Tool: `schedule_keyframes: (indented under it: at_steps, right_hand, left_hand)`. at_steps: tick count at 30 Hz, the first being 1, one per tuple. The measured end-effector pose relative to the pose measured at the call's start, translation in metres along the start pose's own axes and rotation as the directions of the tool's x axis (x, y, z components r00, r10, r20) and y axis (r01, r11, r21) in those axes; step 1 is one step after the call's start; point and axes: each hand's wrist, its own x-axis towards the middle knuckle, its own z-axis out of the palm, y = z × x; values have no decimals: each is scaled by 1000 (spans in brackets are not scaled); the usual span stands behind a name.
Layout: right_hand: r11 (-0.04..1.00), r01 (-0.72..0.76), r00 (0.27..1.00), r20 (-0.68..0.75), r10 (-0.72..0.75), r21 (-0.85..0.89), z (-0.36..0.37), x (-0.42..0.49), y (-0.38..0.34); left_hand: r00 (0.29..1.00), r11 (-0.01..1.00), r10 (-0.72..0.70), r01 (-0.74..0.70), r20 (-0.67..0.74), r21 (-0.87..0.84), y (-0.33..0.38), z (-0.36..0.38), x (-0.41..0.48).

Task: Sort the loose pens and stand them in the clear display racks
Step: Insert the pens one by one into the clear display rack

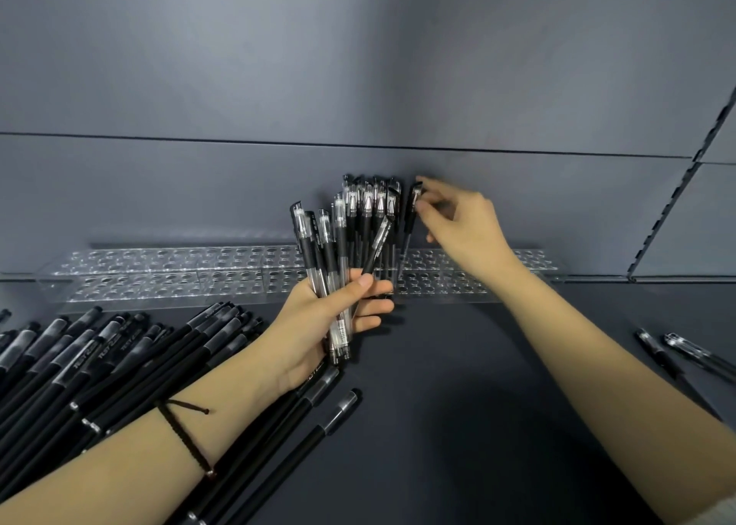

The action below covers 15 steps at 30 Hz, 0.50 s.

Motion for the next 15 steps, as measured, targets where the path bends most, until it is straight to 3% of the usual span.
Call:
schedule_keyframes:
  at_steps: [2, 4, 6, 8, 9, 13, 15]
  right_hand:
    - [997, 4, 990, -142, 7, 74, -6, 2, -8]
    - [993, 27, 986, -165, -9, 111, -13, 0, -22]
    - [995, 19, 998, 60, -25, 101, -20, -2, -36]
    - [999, -4, 944, 330, -12, 49, -22, -9, -48]
    - [998, -10, 921, 390, -17, 67, -22, -12, -51]
    - [946, -106, 900, 435, -39, 305, -18, -13, -51]
    - [945, -124, 887, 462, -32, 303, -17, -12, -47]
  left_hand:
    - [1000, 1000, 5, -5, 0, -13, 0, 0, 0]
    - [1000, 999, 16, -16, 6, -31, 0, 1, 1]
    - [999, 999, 26, -25, 23, -38, 1, 2, 0]
    - [998, 999, 28, -26, 51, -44, 1, 4, -1]
    - [998, 999, 25, -22, 65, -46, 2, 4, -2]
    - [997, 998, 34, -31, 70, -47, 3, 4, -4]
    - [998, 999, 32, -30, 62, -45, 3, 5, -3]
